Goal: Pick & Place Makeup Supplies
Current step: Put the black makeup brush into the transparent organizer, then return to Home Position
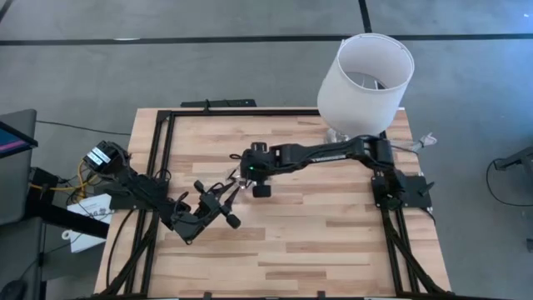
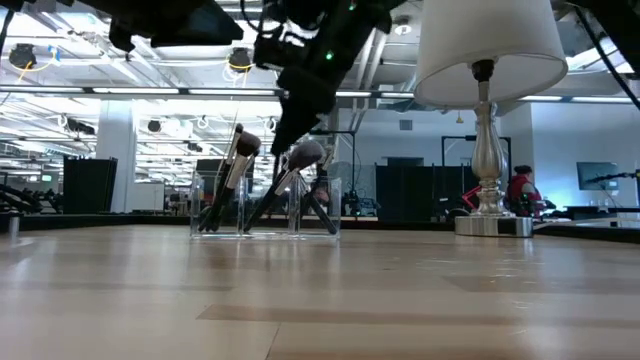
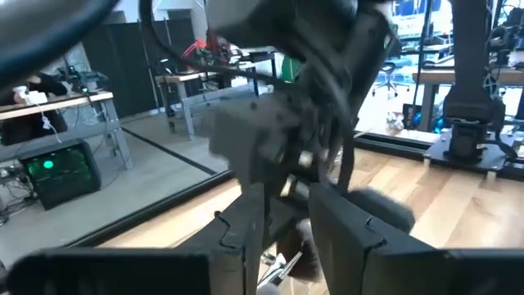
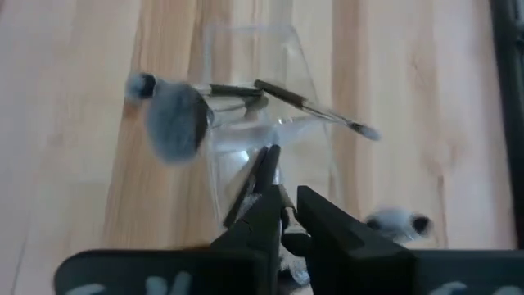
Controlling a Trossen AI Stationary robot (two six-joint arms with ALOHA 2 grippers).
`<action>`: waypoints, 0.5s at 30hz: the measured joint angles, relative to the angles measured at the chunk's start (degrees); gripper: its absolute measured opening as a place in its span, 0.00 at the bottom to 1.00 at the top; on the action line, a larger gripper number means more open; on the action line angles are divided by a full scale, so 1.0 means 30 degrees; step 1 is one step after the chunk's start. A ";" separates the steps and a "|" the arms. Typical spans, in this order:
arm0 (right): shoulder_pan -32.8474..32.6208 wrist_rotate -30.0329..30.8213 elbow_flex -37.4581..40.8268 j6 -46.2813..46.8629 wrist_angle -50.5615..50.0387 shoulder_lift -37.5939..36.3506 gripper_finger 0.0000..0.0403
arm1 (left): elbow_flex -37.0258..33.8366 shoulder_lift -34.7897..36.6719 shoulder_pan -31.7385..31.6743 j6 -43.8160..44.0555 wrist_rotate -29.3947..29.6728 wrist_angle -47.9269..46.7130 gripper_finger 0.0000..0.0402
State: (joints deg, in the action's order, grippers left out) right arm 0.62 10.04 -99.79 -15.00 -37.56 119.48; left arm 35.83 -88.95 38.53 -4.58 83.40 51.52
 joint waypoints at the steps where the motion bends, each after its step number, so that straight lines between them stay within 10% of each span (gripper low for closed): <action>1: 0.0049 0.0000 -0.0013 -0.0008 0.0114 0.0166 0.10 | 0.0000 0.0012 0.0026 -0.0004 0.0004 -0.0005 0.24; 15: -0.0477 0.1480 -0.0008 -0.0518 -0.0638 -0.1674 0.38 | 0.0000 0.1115 0.0025 -0.0773 0.0197 -0.0064 0.24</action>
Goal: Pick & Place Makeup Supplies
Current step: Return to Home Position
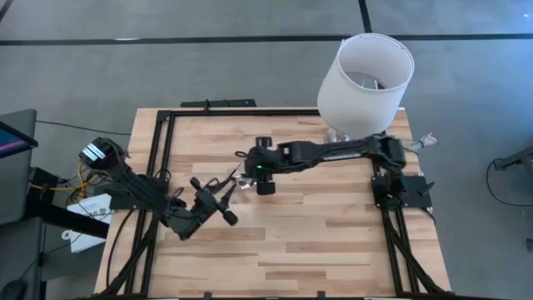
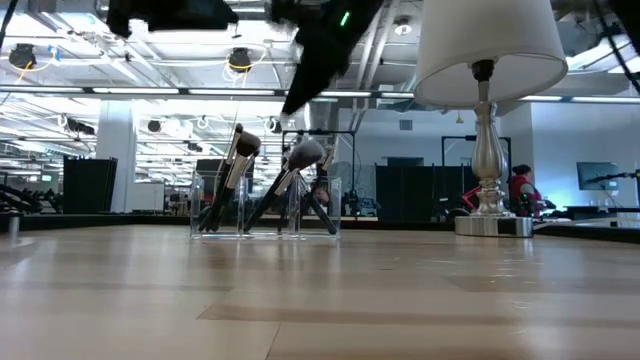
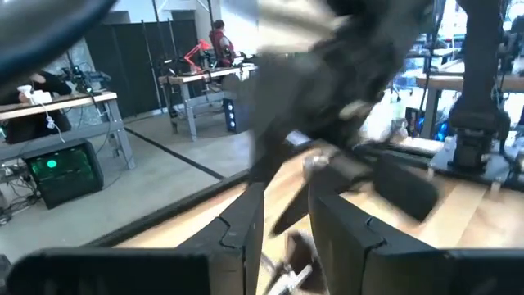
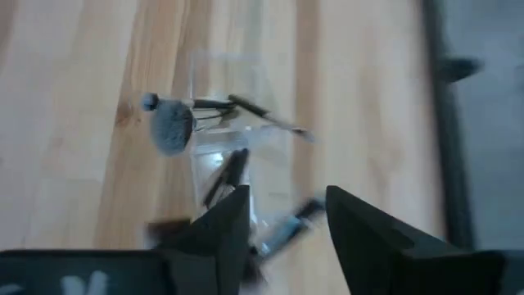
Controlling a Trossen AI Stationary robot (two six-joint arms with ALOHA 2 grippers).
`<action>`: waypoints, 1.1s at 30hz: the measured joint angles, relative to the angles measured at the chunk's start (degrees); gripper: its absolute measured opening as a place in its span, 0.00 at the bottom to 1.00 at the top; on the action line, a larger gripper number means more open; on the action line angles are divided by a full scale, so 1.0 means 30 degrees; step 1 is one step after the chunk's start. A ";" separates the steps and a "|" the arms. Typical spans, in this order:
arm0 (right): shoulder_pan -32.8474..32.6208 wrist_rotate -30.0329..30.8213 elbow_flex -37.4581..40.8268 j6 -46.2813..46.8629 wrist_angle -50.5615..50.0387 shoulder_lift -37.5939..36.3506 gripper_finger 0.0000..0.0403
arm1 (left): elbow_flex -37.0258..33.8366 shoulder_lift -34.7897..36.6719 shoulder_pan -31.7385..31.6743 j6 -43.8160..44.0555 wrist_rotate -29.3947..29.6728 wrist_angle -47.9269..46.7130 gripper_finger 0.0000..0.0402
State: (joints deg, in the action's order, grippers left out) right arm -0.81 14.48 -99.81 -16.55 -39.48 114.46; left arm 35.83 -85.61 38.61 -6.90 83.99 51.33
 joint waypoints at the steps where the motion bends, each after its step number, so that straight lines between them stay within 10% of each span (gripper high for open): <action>1: -0.0232 0.0476 0.0000 -0.0006 -0.0400 -0.0601 0.39 | 0.0000 0.0517 0.0026 -0.0248 -0.0007 -0.0005 0.24; 16: -0.4602 0.3642 0.1244 0.4278 -0.5798 -1.2300 0.40 | 0.0015 1.2300 0.2579 -0.7489 -0.1725 -0.2518 0.24; 21: -0.5735 0.3664 0.6069 0.6107 -0.4106 -1.6238 0.37 | 0.0015 1.3616 0.3771 -0.3910 -0.7819 -0.8260 0.24; 27: -0.7941 0.3460 1.2726 0.7328 -0.0205 -2.0670 0.34 | -0.0036 1.4534 0.2264 -0.0452 -2.1253 -1.4467 0.24; 33: -0.9627 0.3697 1.5596 0.6932 0.2966 -2.4299 0.34 | 0.0036 1.6810 -0.1374 0.0156 -2.3858 -1.6279 0.24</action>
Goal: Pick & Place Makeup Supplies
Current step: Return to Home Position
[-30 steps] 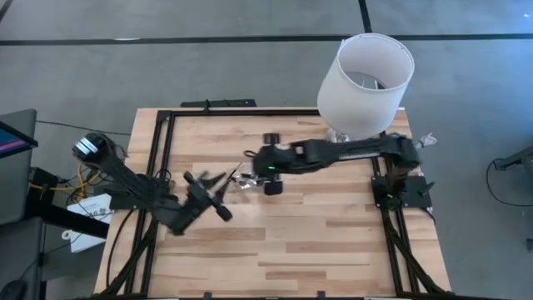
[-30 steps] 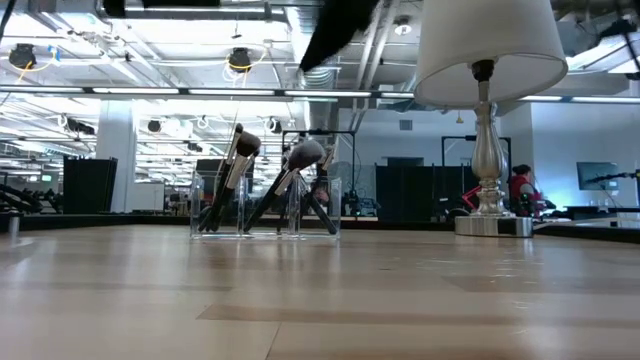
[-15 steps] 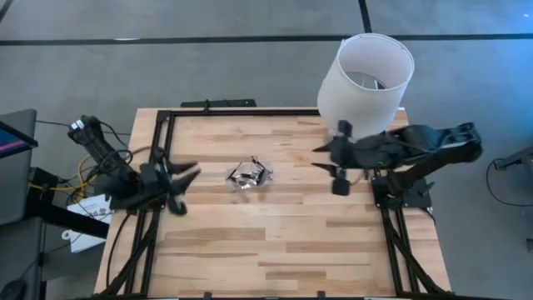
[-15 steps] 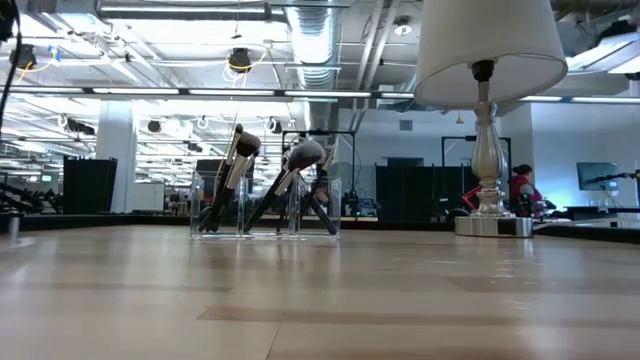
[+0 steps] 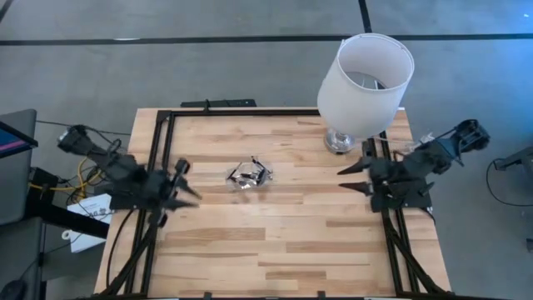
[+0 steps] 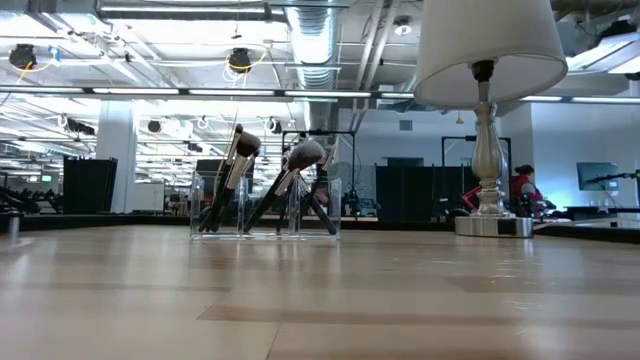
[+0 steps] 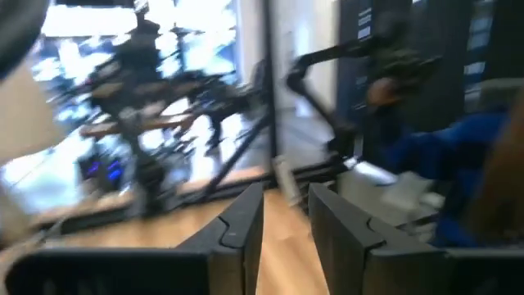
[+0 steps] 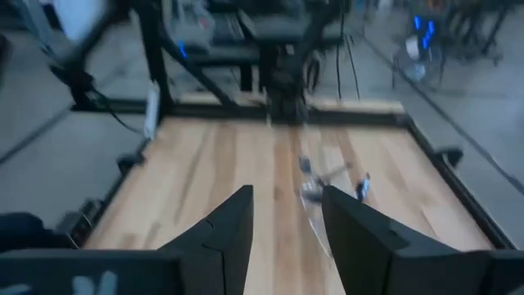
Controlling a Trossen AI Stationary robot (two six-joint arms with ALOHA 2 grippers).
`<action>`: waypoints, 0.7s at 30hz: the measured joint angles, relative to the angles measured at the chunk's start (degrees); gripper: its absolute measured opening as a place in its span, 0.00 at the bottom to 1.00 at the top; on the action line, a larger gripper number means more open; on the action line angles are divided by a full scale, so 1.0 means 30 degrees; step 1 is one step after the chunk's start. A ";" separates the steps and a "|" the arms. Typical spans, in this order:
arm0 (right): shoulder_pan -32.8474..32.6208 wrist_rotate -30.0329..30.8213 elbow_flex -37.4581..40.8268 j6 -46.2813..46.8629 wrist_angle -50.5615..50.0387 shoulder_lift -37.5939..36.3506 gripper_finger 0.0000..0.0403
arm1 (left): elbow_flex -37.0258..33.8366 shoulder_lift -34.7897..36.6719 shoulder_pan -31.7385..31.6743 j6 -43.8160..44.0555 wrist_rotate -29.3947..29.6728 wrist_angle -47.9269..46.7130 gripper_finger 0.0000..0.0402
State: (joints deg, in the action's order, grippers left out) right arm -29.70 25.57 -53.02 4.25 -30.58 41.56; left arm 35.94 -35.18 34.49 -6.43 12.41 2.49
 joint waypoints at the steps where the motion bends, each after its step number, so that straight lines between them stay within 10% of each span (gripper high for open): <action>1: -0.0190 0.0003 0.0378 -0.0395 0.0488 -0.0524 0.34 | 0.0000 0.0396 -0.0814 0.0106 -0.0276 -0.0672 0.24; 10: -0.0814 0.0262 0.4538 -0.1793 0.2878 -0.4963 0.34 | -0.0592 0.3798 -0.5111 -0.2518 -0.4250 -0.1679 0.19; 21: -0.0443 0.0980 0.7252 -0.2082 0.2830 -1.0665 0.33 | -0.3362 0.7334 -0.7148 -0.1785 -0.3004 -0.1642 0.09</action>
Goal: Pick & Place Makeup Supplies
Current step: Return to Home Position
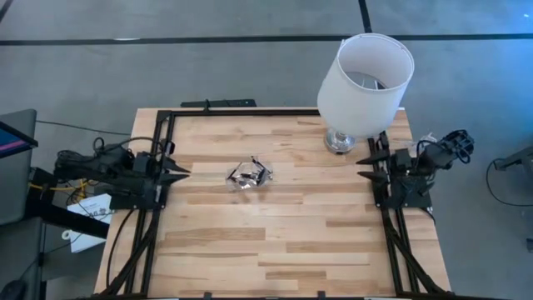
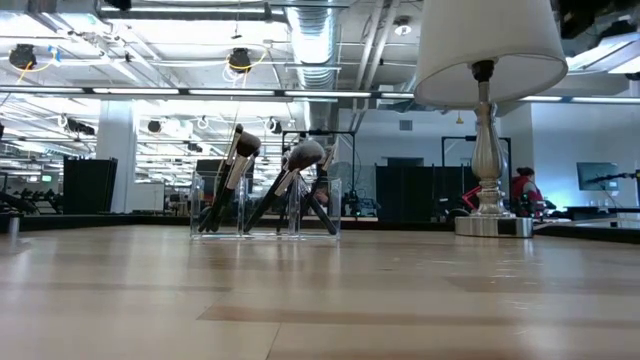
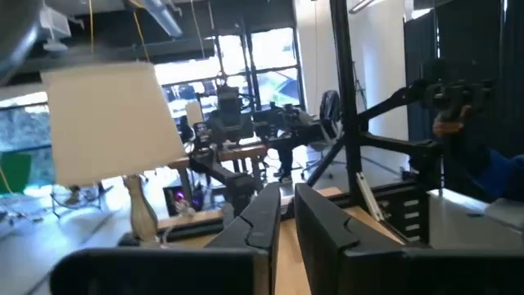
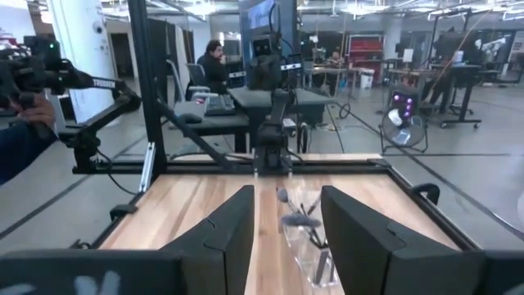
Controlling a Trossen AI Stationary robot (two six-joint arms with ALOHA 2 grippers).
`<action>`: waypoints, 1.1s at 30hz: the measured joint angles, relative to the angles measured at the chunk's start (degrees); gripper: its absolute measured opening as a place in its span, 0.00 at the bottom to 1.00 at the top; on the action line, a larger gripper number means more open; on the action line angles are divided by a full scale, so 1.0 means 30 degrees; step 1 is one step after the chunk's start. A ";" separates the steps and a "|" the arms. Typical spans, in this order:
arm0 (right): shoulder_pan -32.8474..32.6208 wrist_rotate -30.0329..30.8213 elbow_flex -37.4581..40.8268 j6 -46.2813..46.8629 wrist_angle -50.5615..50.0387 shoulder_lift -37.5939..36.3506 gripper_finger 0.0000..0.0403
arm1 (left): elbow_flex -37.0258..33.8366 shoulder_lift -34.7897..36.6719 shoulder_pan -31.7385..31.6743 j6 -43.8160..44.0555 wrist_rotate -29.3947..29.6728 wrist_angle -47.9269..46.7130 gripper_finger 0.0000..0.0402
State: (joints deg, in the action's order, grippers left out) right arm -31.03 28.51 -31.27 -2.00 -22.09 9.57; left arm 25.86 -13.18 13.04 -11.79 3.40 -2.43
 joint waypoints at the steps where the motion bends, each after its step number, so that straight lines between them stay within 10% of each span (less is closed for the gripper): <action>1: 0.0000 -0.0010 0.0321 0.0007 -0.0072 -0.0403 0.33 | -0.0252 0.0190 -0.0001 0.0307 0.0000 -0.0003 0.09; 20: 0.0007 -0.0007 0.2288 -0.0354 0.0106 -0.1889 0.33 | -0.4293 -0.1551 -0.0001 0.0005 0.0000 0.3889 0.10; 33: 0.0000 0.0037 0.4988 -0.0509 0.1978 -0.3135 0.33 | -0.8160 0.3372 0.0006 0.0534 -0.0036 0.5470 0.11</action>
State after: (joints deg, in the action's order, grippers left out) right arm -31.03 28.62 -16.30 -3.53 -16.15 0.16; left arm 1.38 -3.06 13.06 -10.18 3.29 13.98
